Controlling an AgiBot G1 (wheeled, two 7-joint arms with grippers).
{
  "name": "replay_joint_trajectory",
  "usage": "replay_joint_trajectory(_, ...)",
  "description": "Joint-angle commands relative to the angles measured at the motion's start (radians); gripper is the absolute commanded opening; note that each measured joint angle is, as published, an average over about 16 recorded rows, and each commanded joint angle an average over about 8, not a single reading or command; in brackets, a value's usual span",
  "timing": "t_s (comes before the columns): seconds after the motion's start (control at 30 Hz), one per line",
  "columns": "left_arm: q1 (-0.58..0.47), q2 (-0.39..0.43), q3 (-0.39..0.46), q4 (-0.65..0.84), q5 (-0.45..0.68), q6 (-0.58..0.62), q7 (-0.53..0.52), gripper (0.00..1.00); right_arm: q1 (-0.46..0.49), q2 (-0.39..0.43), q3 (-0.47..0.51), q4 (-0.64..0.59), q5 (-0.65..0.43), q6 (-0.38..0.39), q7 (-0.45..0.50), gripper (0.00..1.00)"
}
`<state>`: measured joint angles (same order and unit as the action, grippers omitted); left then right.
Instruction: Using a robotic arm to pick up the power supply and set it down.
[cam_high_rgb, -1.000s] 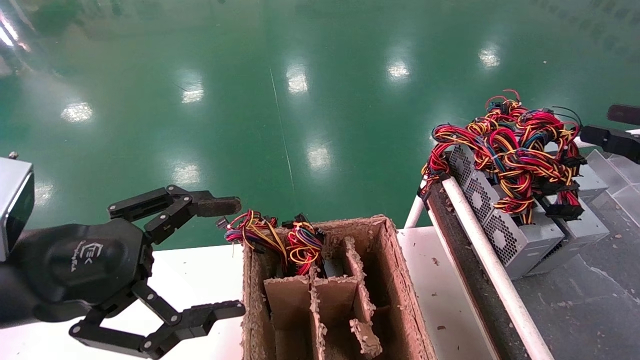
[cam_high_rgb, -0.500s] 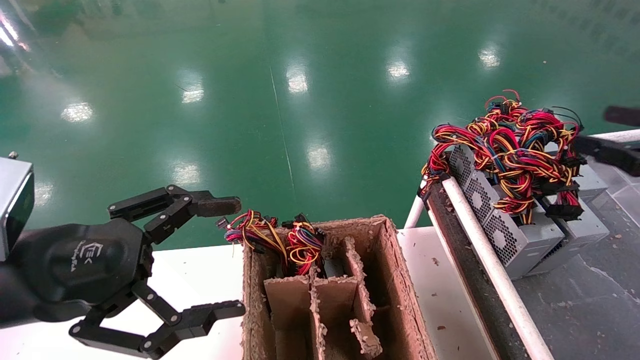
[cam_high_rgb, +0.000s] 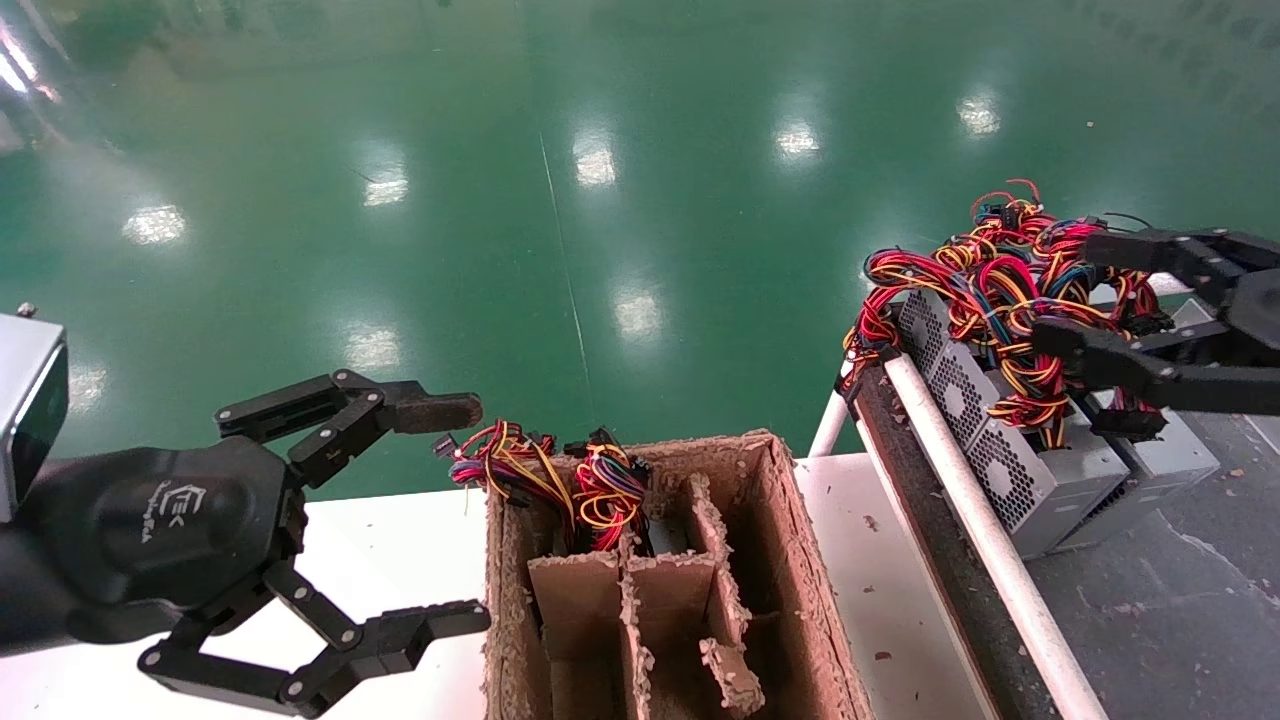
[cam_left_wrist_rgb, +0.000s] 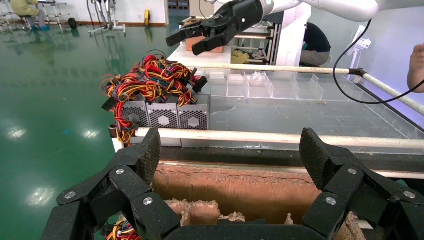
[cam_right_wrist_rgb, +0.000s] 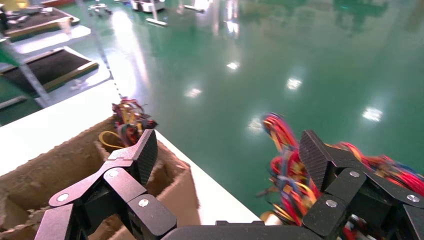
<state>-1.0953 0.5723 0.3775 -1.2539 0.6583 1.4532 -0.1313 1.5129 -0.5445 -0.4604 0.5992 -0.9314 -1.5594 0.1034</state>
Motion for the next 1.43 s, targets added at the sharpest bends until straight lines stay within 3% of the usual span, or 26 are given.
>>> replay_joint_trajectory(0.03,0.000,0.000,0.000,0.000,0.000,0.000,0.000,1.00,-0.021,-0.003,0.009,0.033,0.010,0.003,0.004,1.00)
replay_joint_trajectory(1.13,0.012,0.022,-0.056,-0.017,0.041,0.024,-0.032,1.00,-0.398,-0.060,0.164,0.621,0.182,0.058,0.076,1.00)
replay_joint_trajectory(1.43,0.015,0.027,-0.068,-0.021,0.050,0.030,-0.039,1.00,-0.438,-0.067,0.180,0.684,0.201,0.064,0.084,1.00)
